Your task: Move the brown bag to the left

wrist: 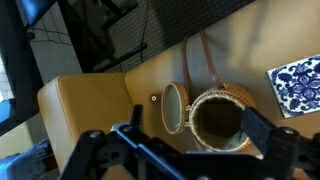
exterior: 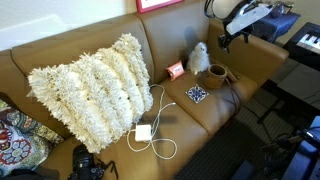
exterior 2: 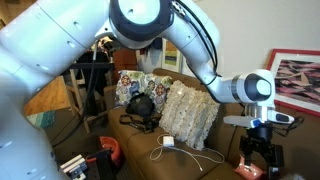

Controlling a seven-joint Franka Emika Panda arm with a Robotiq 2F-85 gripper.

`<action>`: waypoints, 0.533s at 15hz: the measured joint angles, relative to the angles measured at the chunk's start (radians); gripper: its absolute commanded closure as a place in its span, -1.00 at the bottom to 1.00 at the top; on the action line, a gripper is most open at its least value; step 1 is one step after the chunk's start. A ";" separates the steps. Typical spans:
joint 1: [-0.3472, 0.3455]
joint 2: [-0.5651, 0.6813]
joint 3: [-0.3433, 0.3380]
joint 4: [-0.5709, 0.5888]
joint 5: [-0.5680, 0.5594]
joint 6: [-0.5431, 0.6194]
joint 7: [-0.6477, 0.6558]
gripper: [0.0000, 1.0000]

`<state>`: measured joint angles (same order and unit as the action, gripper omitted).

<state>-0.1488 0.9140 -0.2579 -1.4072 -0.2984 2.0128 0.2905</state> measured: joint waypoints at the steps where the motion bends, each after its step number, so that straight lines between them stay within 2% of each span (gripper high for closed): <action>1: 0.000 0.009 0.001 0.000 0.018 -0.004 0.000 -1.00; 8: -0.003 0.056 0.015 0.012 0.131 -0.049 -0.011 -1.00</action>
<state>-0.1519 0.9700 -0.2428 -1.3955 -0.1674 1.9641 0.2798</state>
